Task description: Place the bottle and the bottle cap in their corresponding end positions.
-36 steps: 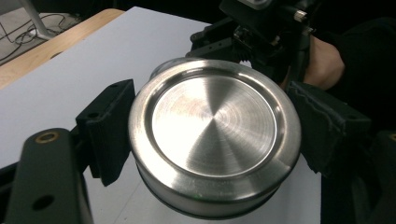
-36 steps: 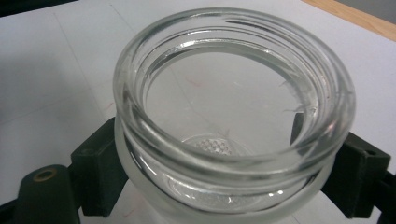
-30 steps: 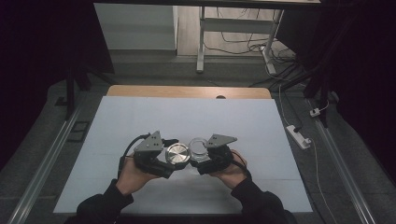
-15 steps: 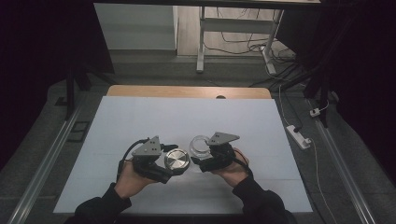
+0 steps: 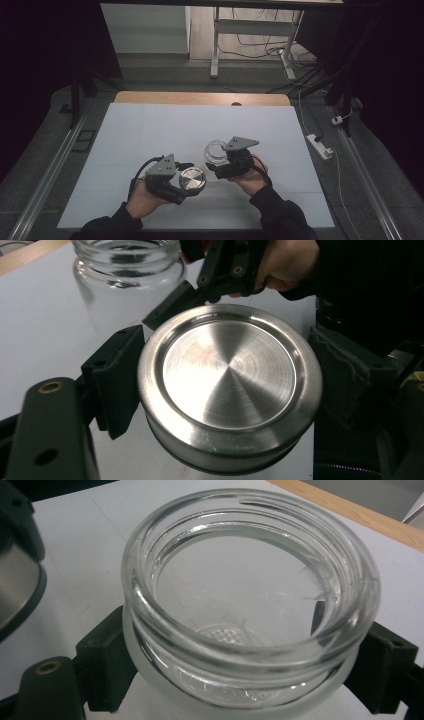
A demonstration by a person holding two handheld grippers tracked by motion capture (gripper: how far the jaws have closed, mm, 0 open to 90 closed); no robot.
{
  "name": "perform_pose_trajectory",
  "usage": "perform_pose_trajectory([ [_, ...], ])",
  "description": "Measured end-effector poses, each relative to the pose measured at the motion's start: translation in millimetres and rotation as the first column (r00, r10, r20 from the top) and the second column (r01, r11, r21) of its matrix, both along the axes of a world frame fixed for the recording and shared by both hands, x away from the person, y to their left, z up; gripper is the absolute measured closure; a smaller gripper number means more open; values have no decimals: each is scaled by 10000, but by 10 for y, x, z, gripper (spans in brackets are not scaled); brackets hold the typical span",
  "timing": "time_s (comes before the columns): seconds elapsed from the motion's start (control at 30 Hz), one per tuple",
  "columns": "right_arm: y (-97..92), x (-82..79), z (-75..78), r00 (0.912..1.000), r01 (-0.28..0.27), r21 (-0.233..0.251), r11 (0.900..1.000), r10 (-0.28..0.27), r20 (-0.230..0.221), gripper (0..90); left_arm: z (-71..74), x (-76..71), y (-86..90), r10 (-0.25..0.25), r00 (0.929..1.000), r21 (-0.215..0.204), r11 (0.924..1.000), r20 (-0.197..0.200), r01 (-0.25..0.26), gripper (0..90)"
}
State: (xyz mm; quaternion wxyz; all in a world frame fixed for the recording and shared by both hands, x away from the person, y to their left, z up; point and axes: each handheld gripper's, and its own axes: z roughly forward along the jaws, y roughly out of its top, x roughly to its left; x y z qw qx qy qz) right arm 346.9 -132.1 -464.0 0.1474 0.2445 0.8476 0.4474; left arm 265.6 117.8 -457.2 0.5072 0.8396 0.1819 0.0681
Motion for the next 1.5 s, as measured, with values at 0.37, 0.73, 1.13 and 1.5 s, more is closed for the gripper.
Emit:
perform_pose_trajectory([
  [0.37, 37, 38, 12, 9999, -71, 13, 10000, 71, -70, 151, -129, -69, -85, -11, 10000, 136, 9999, -61, 11, 201],
  [0.73, 124, 131, 5, 10000, -37, -130, 9999, 36, -62, 151, -269, -123, -174, 81, 9997, 228, 9997, -209, -76, 201],
  [1.13, 285, 321, -1, 10000, 48, -110, 9999, -47, 38, 151, -423, -89, -240, 403, 9989, 266, 9989, -259, -396, 201],
  [1.5, 346, 552, -61, 9992, 372, -146, 9992, -370, 160, 151, -565, 8, -271, 674, 9971, 374, 9971, -346, -661, 201],
])
